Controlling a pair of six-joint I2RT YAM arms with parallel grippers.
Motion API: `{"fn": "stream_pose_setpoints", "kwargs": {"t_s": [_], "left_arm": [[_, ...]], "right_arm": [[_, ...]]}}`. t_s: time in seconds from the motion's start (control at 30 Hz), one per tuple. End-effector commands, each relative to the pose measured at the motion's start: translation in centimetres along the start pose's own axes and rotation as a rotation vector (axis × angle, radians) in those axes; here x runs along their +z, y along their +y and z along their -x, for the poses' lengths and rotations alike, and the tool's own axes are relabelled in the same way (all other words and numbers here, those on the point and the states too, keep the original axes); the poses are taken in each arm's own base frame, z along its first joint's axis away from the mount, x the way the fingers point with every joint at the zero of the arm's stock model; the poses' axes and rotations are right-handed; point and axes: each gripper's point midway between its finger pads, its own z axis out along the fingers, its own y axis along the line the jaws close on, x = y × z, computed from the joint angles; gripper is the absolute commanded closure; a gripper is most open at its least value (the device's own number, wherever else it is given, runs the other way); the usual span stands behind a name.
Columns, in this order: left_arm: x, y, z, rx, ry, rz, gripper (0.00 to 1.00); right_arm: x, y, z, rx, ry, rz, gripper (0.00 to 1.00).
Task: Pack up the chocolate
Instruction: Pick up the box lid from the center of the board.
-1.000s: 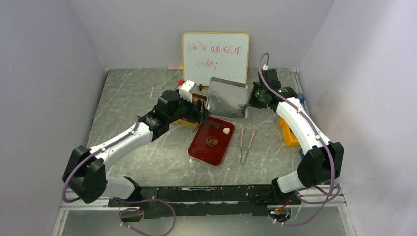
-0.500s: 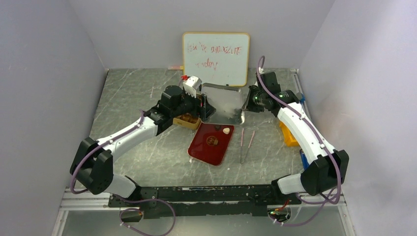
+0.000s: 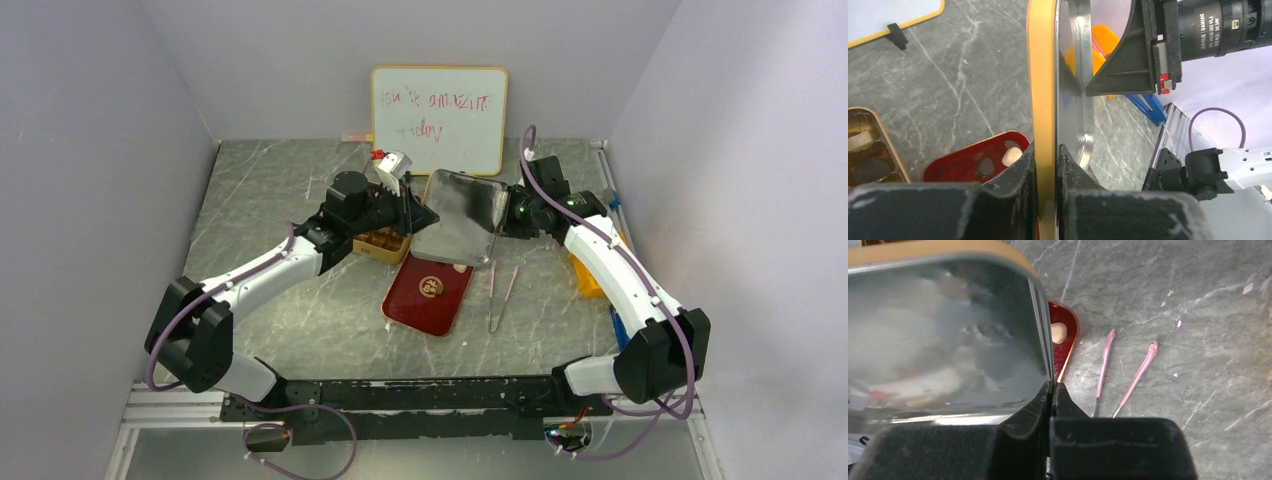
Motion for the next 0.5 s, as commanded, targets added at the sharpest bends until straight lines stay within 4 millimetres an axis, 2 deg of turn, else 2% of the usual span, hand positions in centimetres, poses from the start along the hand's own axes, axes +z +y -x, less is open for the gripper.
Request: {"fn": "stream_pose_setpoints", "kwargs": {"t_s": [0.0, 0.13, 0.33, 0.37, 0.47], "left_arm": [[-0.2, -2.3, 1.3, 0.022, -0.033, -0.101, 0.94], [-0.4, -2.7, 1.6, 0.026, -0.036, -0.112, 0.95], [-1.1, -2.3, 2.5, 0.073, -0.052, -0.061, 0.95], [-1.2, -2.2, 2.6, 0.081, -0.058, -0.049, 0.95], [-1.6, -1.9, 3.2, 0.099, -0.075, -0.016, 0.95]], "right_arm": [[-0.8, 1.1, 1.2, 0.003, -0.066, 0.047, 1.00], [-0.7, 1.3, 1.6, 0.007, -0.081, 0.051, 0.98], [-1.3, 1.8, 2.9, 0.000, -0.115, 0.055, 0.63], [-1.4, 1.8, 3.1, 0.000, -0.120, 0.056, 0.59], [-1.7, 1.9, 3.3, 0.000, -0.128, 0.056, 0.57]]}}
